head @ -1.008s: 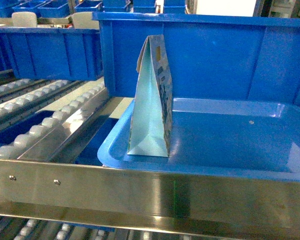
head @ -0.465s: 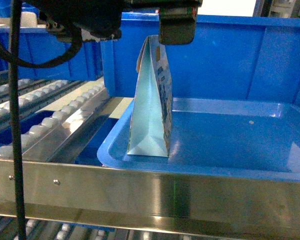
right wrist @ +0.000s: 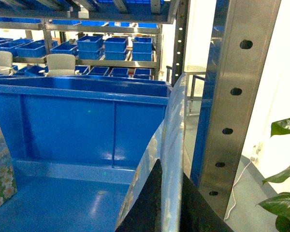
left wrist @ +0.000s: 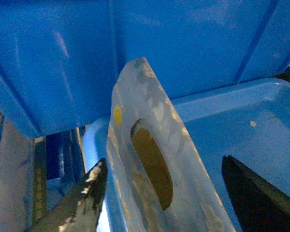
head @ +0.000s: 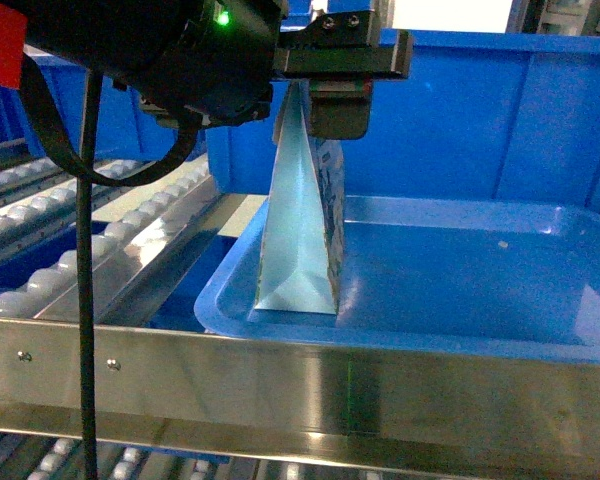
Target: Move flower gift bag to table near conveyor
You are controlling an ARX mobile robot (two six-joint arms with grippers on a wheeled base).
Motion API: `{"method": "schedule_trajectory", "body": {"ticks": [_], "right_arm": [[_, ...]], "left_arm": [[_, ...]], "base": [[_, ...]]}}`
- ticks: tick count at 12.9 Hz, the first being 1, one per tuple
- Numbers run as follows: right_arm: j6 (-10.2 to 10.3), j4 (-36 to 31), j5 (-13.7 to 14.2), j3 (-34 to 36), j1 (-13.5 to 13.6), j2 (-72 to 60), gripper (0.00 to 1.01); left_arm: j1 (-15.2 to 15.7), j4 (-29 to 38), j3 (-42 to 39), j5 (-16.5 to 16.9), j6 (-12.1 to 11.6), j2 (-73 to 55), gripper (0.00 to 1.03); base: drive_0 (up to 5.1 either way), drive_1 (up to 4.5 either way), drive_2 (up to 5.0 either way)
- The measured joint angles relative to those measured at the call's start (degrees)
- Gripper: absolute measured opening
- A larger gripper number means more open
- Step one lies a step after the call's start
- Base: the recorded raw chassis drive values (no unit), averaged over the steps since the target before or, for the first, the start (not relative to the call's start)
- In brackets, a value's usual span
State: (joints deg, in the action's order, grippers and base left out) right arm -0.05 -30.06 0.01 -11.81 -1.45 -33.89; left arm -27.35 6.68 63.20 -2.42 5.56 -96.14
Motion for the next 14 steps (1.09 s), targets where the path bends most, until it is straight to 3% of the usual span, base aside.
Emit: {"method": "schedule_trajectory", "body": {"ticks": [4, 5, 8, 14], "right_arm": [[0.0, 0.0, 0.0, 0.0, 0.0, 0.0, 0.03], [0.0, 0.0, 0.0, 0.0, 0.0, 0.0, 0.03], [-0.02, 0.0, 0.0, 0.0, 0.0, 0.0, 0.03], [0.0, -0.02, 0.0, 0.0, 0.0, 0.0, 0.03]], "left_arm": [[-0.5, 0.79, -0.15, -2.01, -0.02, 0.04, 0.07], [-0.52, 1.62, -0.57, -2.34, -0.42, 0.15, 0.02], [-0.37, 4.13, -2.64, -4.09, -2.47, 1.42, 0.02], [0.77, 12.61, -7.8, -9.03, -12.59, 12.2, 0.02]], "base": [[0.0, 0.0, 0.0], [0.0, 0.0, 0.0], [0.0, 0.0, 0.0], [0.0, 0.0, 0.0]]}}
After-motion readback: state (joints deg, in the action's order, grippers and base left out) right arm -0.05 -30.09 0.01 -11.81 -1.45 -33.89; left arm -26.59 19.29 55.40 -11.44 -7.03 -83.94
